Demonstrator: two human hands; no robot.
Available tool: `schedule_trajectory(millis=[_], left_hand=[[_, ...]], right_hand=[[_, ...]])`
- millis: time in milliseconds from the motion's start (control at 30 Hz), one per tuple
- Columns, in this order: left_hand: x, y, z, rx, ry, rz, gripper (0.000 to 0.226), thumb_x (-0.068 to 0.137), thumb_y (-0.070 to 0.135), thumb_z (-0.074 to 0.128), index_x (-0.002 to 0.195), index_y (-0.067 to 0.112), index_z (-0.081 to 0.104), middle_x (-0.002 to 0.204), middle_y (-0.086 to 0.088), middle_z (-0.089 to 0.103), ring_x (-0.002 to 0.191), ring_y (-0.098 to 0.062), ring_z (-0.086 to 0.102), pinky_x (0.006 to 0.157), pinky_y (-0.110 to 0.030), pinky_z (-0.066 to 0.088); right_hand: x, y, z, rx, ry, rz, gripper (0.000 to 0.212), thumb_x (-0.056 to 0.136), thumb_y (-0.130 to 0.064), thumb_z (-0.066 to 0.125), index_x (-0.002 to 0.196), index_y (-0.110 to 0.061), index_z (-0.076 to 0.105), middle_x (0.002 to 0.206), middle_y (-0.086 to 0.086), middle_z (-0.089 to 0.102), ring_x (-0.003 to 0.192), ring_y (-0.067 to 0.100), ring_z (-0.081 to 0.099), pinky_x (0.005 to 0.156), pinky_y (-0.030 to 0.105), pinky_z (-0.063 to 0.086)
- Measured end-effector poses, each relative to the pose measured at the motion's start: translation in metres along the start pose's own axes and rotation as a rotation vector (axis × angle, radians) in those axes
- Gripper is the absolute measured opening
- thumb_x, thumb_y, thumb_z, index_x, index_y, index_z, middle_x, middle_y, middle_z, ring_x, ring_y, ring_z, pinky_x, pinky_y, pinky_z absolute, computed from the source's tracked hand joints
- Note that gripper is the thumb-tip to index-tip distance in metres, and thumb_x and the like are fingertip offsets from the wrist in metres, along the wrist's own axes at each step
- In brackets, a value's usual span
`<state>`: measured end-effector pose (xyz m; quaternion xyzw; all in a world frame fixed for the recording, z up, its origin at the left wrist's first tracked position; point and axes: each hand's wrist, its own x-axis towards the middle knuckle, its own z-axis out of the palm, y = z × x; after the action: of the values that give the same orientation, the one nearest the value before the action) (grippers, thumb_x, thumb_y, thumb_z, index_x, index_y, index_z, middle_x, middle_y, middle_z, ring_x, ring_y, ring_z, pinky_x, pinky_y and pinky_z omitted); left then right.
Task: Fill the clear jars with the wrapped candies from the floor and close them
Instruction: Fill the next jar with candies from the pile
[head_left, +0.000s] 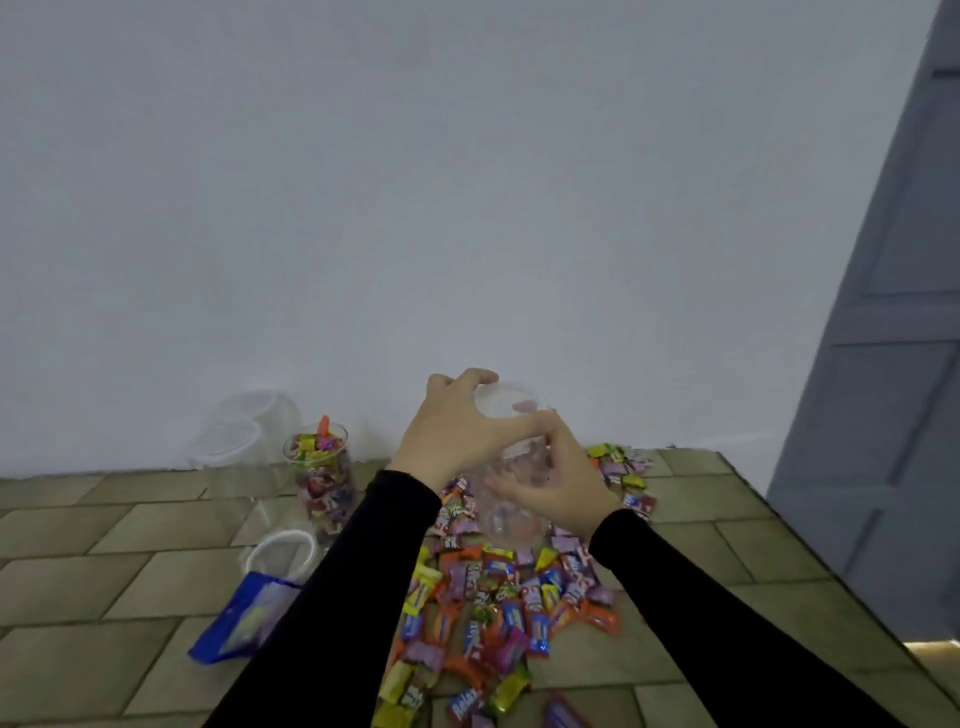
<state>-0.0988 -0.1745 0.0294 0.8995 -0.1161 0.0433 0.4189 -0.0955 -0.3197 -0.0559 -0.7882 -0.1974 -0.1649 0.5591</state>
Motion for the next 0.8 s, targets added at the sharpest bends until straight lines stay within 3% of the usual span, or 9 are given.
schedule_trajectory(millis=[100,167,267,400,500,600,800], left_hand=[[-0.016,0.016,0.028,0.001,-0.096,-0.01,0.075,0.065,0.069,0.072,0.128,0.037,0.045,0.117,0.006,0.033,0.101,-0.013,0.048,0.079,-0.029,0.044],[-0.026,0.025,0.049,0.011,-0.155,-0.013,0.075,0.063,0.07,0.072,0.125,0.037,0.045,0.116,0.007,0.035,0.1,-0.012,0.05,0.077,-0.029,0.044],[-0.04,0.031,0.077,0.033,-0.2,0.002,0.077,0.06,0.072,0.073,0.121,0.034,0.046,0.117,0.008,0.043,0.099,-0.01,0.052,0.074,-0.029,0.043],[-0.056,0.033,0.112,0.067,-0.231,0.0,0.074,0.059,0.071,0.075,0.112,0.028,0.047,0.108,0.011,0.051,0.096,-0.01,0.055,0.08,-0.031,0.049],[-0.063,0.028,0.13,0.069,-0.256,-0.034,0.076,0.053,0.074,0.076,0.107,0.029,0.046,0.108,0.008,0.055,0.093,-0.011,0.056,0.076,-0.031,0.049],[-0.07,0.025,0.143,0.093,-0.266,-0.065,0.077,0.059,0.073,0.074,0.114,0.027,0.046,0.109,0.008,0.051,0.097,-0.014,0.056,0.082,-0.035,0.051],[-0.072,0.015,0.161,0.104,-0.241,-0.118,0.088,0.066,0.078,0.063,0.135,0.029,0.042,0.13,-0.001,0.045,0.117,-0.022,0.049,0.096,-0.039,0.047]], right_hand=[[-0.034,0.013,-0.023,-0.029,0.065,-0.019,0.069,0.072,-0.02,0.084,0.122,-0.038,0.041,0.115,-0.031,0.052,0.111,-0.005,0.053,0.086,0.012,0.044],[-0.056,0.02,-0.04,-0.056,0.105,-0.026,0.066,0.068,-0.023,0.086,0.119,-0.031,0.046,0.112,-0.029,0.056,0.108,-0.002,0.056,0.084,0.015,0.046],[-0.083,0.03,-0.059,-0.099,0.096,-0.019,0.069,0.066,-0.038,0.084,0.124,-0.017,0.053,0.117,-0.011,0.062,0.112,0.008,0.059,0.088,0.028,0.049],[-0.117,0.037,-0.076,-0.132,0.058,0.015,0.065,0.067,-0.02,0.086,0.122,-0.021,0.053,0.114,-0.013,0.062,0.11,-0.001,0.059,0.087,0.014,0.046],[-0.134,0.046,-0.082,-0.129,0.004,0.042,0.064,0.069,-0.016,0.085,0.125,-0.014,0.054,0.114,-0.006,0.066,0.109,0.012,0.063,0.088,0.024,0.051],[-0.144,0.051,-0.085,-0.101,-0.033,0.063,0.069,0.071,-0.019,0.083,0.131,-0.016,0.05,0.121,-0.005,0.063,0.114,0.015,0.061,0.094,0.036,0.051],[-0.15,0.058,-0.085,-0.057,-0.035,0.111,0.068,0.072,-0.007,0.082,0.129,-0.022,0.049,0.12,-0.009,0.064,0.113,0.011,0.061,0.092,0.031,0.051]])
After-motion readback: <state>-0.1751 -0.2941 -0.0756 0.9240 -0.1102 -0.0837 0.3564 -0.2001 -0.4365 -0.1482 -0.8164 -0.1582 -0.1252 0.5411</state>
